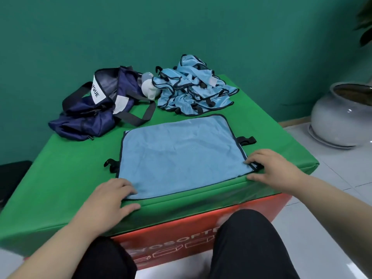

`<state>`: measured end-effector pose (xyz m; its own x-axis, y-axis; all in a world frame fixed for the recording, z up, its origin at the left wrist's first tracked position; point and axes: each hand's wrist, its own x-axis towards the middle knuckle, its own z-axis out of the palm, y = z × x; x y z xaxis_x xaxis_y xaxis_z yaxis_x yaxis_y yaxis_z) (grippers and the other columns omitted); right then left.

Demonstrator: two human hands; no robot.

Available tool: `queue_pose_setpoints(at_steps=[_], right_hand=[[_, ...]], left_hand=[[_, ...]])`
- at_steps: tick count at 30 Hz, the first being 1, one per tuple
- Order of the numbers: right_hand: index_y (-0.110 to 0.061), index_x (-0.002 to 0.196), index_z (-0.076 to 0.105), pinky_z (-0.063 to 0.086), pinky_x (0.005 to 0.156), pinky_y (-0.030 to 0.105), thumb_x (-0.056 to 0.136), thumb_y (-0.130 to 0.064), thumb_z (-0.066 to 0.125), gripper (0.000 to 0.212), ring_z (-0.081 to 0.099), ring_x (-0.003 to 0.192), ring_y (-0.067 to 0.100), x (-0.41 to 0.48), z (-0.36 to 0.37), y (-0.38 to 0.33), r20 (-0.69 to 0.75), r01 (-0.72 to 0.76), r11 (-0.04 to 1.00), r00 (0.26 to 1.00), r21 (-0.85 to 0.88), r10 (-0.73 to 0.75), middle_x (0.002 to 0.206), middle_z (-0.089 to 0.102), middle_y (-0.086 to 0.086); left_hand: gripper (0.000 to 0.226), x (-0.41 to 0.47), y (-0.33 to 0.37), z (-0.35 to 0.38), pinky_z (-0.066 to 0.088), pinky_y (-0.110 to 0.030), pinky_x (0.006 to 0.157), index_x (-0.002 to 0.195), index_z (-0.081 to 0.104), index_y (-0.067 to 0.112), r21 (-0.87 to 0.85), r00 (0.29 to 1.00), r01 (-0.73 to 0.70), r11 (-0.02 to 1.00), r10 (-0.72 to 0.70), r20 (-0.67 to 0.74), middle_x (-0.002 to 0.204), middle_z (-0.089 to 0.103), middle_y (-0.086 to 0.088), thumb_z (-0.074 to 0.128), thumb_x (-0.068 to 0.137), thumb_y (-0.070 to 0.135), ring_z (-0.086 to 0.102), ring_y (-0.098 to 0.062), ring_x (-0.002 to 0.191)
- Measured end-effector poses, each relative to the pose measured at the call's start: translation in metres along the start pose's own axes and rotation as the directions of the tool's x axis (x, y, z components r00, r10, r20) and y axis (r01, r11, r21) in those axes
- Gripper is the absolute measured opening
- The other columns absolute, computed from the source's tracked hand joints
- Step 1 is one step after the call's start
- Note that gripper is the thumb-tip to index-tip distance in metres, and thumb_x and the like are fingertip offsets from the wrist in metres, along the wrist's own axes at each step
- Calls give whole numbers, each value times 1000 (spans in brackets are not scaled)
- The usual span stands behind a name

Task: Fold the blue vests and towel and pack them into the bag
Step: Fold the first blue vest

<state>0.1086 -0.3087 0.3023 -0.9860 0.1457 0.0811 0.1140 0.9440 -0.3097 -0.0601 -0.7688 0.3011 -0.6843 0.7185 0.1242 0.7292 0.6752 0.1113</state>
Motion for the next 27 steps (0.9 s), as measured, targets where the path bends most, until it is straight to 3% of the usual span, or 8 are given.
queue_pose_setpoints(at_steps=[3,6,8,11,15,18,23,27], right_hand=[[-35,115,66,44,98,31,79,-49,79,41,51,107,7,0,-1,-1,16,-34,998,999,53,33,113,57,-16],[-32,113,70,41,92,22,82,-42,79,34,51,104,5,1,-2,1,12,-57,997,998,59,57,110,58,-17],[-30,111,72,41,92,22,84,-39,78,30,52,103,4,2,-3,2,1,-56,997,998,47,56,108,59,-17],[-30,106,74,48,94,30,85,-37,77,22,54,100,6,2,-6,2,-10,-55,998,998,25,56,104,61,-17],[-27,98,76,49,93,33,86,-34,76,14,55,97,9,-3,-7,-3,-35,-65,998,997,3,65,102,63,-13],[-30,97,74,48,95,32,87,-35,74,11,54,100,6,-13,-9,-6,-8,-75,997,997,-7,75,106,61,-15],[-43,79,59,37,94,21,88,-38,71,15,48,112,4,-34,-30,-12,109,-99,995,989,-12,99,115,53,-17],[-36,74,64,37,94,26,84,-31,71,14,49,114,3,-45,-57,-21,78,-156,987,985,26,154,118,53,-22]], left_hand=[[52,-7,-14,-6,52,-35,87,98,73,30,-85,997,72,994,-70,23,106,62,19,54,73,72,60,-9,99],[22,-4,-18,-11,49,-28,85,90,63,45,-175,994,109,979,-103,46,101,60,26,78,76,52,58,-1,95],[29,-3,-22,-11,50,-28,77,85,57,49,-184,993,122,975,-121,16,93,59,27,82,79,36,57,3,88],[27,-2,-23,-10,52,-28,69,90,66,40,-100,994,106,989,-107,-10,90,60,26,83,77,22,60,-1,81],[46,-5,-18,-8,55,-25,62,90,74,27,51,998,25,998,-22,-59,87,67,16,88,54,2,68,-12,73],[50,-11,-14,-9,53,-25,54,84,72,28,132,998,-48,990,52,-31,80,65,15,88,45,1,65,-12,66],[42,-25,-6,-29,43,-23,47,83,54,34,45,990,-138,989,137,21,76,49,18,74,53,13,56,-7,60],[26,-38,3,-51,46,-21,67,96,62,36,-88,999,-40,995,42,22,90,51,20,59,76,19,53,1,76]])
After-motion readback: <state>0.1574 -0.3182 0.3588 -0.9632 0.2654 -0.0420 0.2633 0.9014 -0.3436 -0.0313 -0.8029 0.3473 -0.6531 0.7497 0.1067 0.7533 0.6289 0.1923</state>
